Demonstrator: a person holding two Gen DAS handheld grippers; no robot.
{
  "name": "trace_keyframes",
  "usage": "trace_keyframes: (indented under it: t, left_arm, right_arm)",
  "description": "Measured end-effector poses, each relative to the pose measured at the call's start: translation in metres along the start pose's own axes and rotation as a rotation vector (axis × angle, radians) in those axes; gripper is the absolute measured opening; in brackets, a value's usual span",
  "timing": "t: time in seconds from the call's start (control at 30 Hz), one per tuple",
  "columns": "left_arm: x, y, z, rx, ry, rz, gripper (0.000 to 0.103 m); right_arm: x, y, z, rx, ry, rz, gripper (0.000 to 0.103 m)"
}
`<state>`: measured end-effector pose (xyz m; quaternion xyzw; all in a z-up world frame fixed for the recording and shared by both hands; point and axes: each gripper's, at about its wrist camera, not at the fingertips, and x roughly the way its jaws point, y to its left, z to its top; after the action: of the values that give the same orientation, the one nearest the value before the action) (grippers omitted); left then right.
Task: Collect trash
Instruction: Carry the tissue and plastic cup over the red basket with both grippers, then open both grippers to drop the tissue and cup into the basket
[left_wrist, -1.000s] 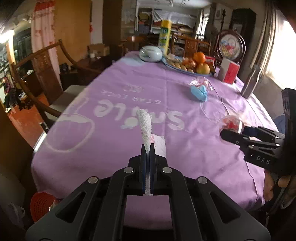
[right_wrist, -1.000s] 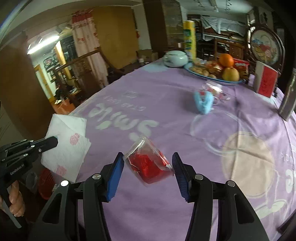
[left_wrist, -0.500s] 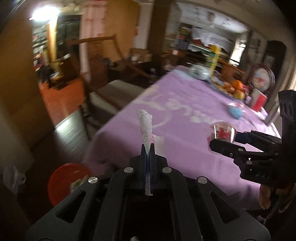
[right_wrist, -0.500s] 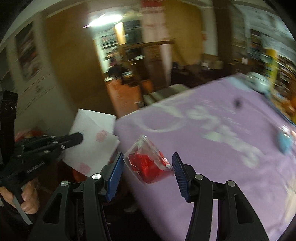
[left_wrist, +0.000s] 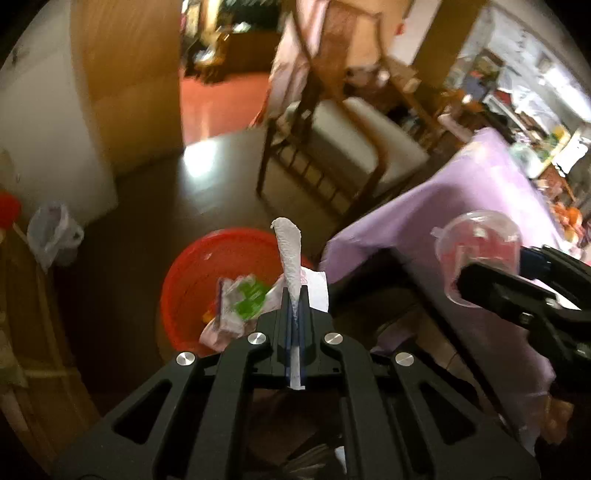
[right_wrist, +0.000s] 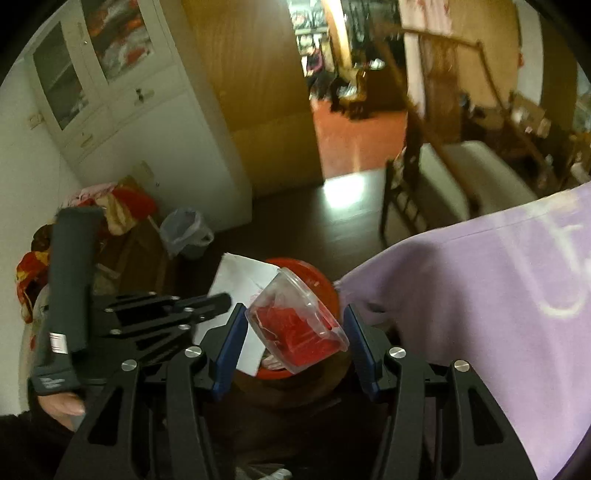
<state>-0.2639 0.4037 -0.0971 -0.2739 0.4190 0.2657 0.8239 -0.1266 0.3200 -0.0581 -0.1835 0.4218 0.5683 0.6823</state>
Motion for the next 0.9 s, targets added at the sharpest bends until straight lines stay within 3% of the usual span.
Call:
trace_keyframes:
  t: [0.3,0.57,0.63,0.67,0.73,0.77,0.8,0.9]
  left_arm:
    - [0.084,0.061,-0.007,-0.151,0.203,0.022,0.004]
    - [0.097,0.071,-0.002,-0.166,0.230,0.077,0.007]
    - [0.095,0.071,-0.003,-0.151,0.232,0.125,0.009]
    - [0.096,0.069,-0.004,-0.138,0.227,0.141,0.012]
    - [0.088,0.067,-0.004,-0.110,0.206,0.176,0.031]
    - [0.083,0.067,-0.005,-0.107,0.194,0.182,0.048]
    - [0.078,0.066,-0.004,-0.102,0.174,0.185,0.053]
    - [0.066,0.062,-0.002,-0.094,0.147,0.182,0.054]
  right_arm:
    - [0.101,-0.003,0.000,0.076,0.182,0.039,0.053]
    - [0.156,0.001,0.001,0.083,0.283,0.068,0.055]
    - [0.161,-0.001,0.000,0.090,0.287,0.055,0.066]
    - [0.158,-0.005,-0.001,0.098,0.279,0.054,0.069]
    - [0.158,-0.008,0.000,0.111,0.273,0.064,0.069]
    - [0.154,-0.010,0.000,0.123,0.269,0.069,0.069]
    - [0.150,-0.013,0.001,0.132,0.264,0.068,0.069]
    - [0.131,-0.018,0.002,0.145,0.235,0.072,0.069]
